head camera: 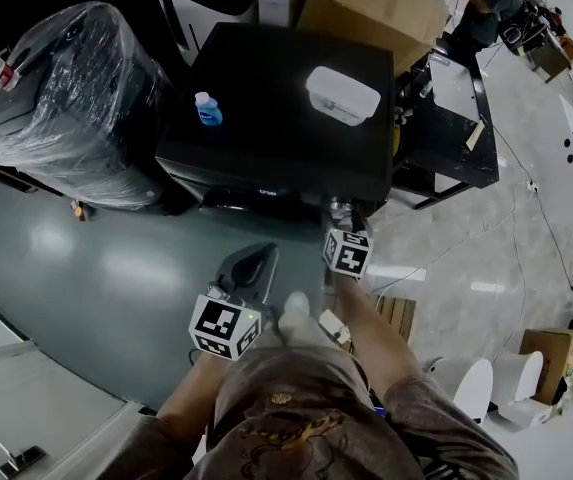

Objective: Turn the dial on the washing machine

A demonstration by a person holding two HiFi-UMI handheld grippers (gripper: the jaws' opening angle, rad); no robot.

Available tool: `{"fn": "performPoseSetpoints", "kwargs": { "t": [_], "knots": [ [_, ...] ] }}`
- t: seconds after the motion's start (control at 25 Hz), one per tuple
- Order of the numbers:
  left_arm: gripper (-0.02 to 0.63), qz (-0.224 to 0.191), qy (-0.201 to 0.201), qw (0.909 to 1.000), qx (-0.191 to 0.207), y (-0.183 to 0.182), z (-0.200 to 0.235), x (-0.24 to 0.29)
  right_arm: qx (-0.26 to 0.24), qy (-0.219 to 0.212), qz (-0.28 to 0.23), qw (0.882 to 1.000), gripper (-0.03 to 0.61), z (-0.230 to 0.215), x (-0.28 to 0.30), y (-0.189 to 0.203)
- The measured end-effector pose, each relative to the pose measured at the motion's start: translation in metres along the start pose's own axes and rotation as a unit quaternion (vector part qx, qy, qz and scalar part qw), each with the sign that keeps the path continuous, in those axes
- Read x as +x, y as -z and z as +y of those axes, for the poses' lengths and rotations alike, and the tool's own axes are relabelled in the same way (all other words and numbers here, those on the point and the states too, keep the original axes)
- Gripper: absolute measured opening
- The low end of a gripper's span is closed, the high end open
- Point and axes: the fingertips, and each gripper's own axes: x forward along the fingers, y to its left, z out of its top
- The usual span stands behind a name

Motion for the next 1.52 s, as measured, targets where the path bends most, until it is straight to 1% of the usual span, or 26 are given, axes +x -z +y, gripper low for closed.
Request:
{"fn": "performPoseSetpoints", "kwargs": {
  "t": [0.12,0.2,0.36,0.72,0.96,1.08,1.24,1.52],
  "knots": [
    [0.0,0.001,-0.004,1.0,-0.004,0.001,0.001,0.001,0.008,0.002,0.007,1.0,0.286,-0.003,0.002,0.001],
    [0.0,0.002,-0.004,1.0,-0.004,0.001,0.0,0.002,0.016,0.004,0.009,1.0,0.265,-0.005,0.002,0.001],
    [0.0,0.004,-0.002,1.0,-0.004,0.0,-0.002,0.004,0.03,-0.002,0.006,1.0,0.264,-0.005,0.001,0.001],
    [0.0,0.011,-0.001,0.9999,0.0,0.002,-0.006,0.003,0.1,-0.035,-0.009,0.994,0.264,-0.007,0.001,0.002],
    [0.0,0.014,0.004,0.9999,0.004,0.002,-0.01,0.006,0.166,-0.072,-0.017,0.983,0.264,-0.009,0.003,0.003],
    [0.0,0.014,0.003,0.9999,0.006,0.001,-0.01,0.005,0.188,-0.088,-0.022,0.978,0.264,-0.008,0.005,0.003],
    [0.0,0.014,0.004,0.9999,0.005,0.002,-0.012,0.005,0.215,-0.098,-0.03,0.971,0.264,-0.008,-0.001,-0.002],
    [0.0,0.016,0.002,0.9999,0.004,0.003,-0.013,0.006,0.282,-0.134,-0.047,0.949,0.264,-0.01,-0.001,-0.002]
  ]
}}
